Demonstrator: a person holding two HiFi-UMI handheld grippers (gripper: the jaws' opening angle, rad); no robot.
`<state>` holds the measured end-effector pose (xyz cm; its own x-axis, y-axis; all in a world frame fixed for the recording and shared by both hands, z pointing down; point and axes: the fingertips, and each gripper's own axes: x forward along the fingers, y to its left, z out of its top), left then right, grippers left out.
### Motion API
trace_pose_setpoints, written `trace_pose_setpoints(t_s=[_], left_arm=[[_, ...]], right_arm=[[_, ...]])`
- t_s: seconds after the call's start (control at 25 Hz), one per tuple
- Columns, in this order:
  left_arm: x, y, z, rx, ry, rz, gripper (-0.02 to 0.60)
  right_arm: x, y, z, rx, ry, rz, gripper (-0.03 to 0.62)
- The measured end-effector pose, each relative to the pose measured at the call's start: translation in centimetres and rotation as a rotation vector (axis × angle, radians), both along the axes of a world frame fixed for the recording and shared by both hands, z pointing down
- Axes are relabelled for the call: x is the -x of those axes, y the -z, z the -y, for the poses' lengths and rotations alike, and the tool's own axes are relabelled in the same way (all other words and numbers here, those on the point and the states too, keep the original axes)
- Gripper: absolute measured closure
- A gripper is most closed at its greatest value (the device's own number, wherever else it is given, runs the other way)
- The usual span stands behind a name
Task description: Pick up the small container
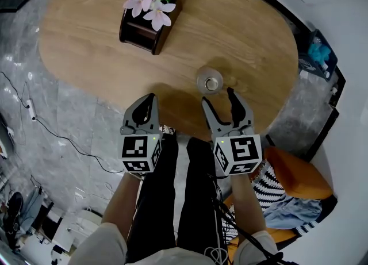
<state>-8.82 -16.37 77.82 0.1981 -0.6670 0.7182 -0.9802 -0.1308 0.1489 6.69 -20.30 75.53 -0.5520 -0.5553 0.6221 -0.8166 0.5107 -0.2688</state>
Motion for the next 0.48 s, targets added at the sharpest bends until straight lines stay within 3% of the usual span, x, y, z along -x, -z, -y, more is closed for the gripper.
trace_pose_setpoints(t_s=[0.48], left_arm=[[0.4, -0.7, -0.6, 0.024, -0.003, 0.009, 0.574]], right_arm=[[2.3, -1.9, 1.5, -0.051, 0.072, -0.043, 0.272]])
